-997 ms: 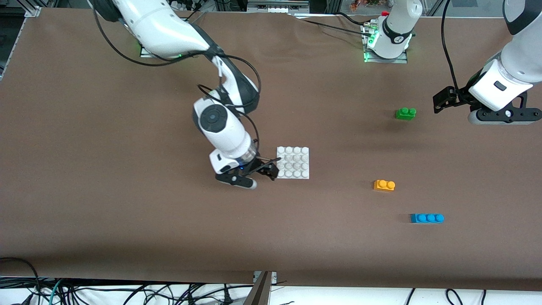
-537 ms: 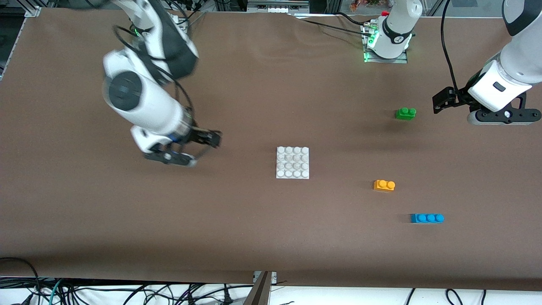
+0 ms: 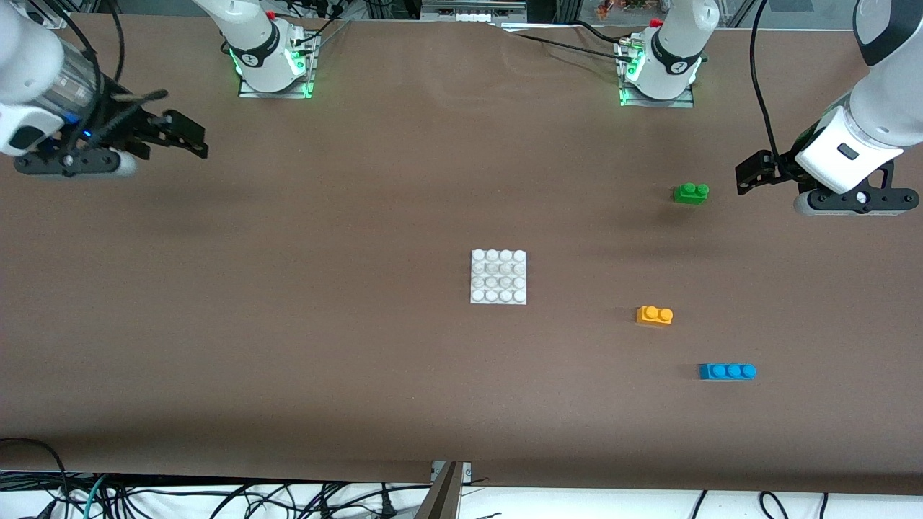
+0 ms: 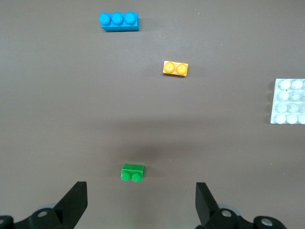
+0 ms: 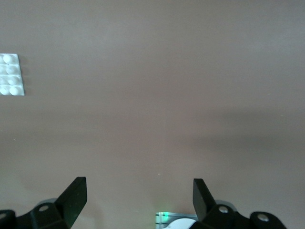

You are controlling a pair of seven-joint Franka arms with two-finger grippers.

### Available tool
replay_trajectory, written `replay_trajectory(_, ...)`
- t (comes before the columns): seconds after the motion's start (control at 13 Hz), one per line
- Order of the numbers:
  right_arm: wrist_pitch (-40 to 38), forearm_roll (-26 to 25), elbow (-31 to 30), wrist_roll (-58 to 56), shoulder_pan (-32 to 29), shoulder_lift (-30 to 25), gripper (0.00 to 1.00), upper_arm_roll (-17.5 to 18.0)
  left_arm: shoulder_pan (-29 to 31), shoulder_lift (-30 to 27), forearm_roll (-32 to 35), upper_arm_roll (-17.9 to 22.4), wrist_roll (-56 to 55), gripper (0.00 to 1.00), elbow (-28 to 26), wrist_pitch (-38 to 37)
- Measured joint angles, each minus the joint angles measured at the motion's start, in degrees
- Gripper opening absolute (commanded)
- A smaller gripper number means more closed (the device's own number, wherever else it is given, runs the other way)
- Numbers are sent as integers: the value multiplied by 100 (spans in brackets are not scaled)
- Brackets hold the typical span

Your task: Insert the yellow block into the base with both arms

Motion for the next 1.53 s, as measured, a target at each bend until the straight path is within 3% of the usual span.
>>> replay_trajectory(0.38,14,-339,-194,-496,-43,-261,99,-506,3,148,0,3,10,100,-2,0)
replay_trajectory(0.77,68,-521,-266,-565,-60,-122,99,-545,37,751,-1,21,33,100,-6,48)
replay_trajectory(1.53,102,-520,-253,-563,-42,-3,99,-474,61,3041,-110,-22,736,100,402,2614)
